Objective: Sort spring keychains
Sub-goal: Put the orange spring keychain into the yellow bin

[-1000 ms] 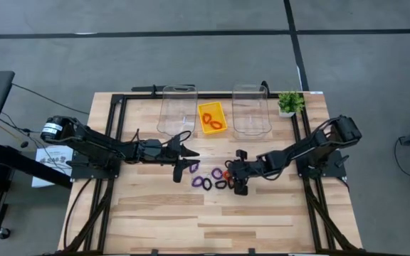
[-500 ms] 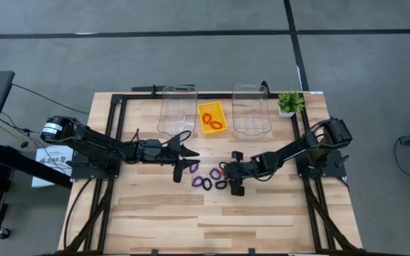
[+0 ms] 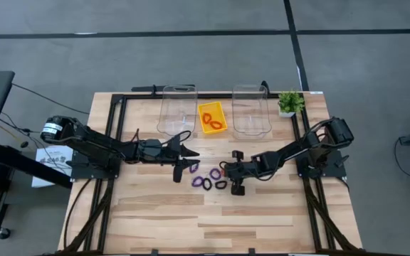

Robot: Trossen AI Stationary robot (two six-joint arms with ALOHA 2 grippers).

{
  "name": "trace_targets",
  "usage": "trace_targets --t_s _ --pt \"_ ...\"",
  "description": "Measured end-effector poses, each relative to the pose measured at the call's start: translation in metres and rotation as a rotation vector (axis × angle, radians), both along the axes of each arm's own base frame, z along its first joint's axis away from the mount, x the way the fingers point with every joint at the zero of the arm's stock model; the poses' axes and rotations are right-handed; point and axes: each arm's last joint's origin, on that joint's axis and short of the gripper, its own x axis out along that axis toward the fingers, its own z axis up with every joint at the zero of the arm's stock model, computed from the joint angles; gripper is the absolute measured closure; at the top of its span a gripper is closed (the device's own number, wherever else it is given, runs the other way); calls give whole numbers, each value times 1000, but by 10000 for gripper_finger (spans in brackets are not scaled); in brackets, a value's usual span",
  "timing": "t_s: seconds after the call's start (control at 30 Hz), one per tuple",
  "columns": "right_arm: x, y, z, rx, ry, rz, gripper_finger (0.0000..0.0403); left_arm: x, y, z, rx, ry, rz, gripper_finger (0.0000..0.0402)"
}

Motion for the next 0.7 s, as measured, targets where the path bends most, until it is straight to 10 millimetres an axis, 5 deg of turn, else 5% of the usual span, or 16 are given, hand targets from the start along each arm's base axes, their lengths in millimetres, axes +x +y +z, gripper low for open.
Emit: trace_targets --t_s 0.7 --pt "-7 -15 83 -141 -361 -1 400 0 0 0 0 -1 2 271"
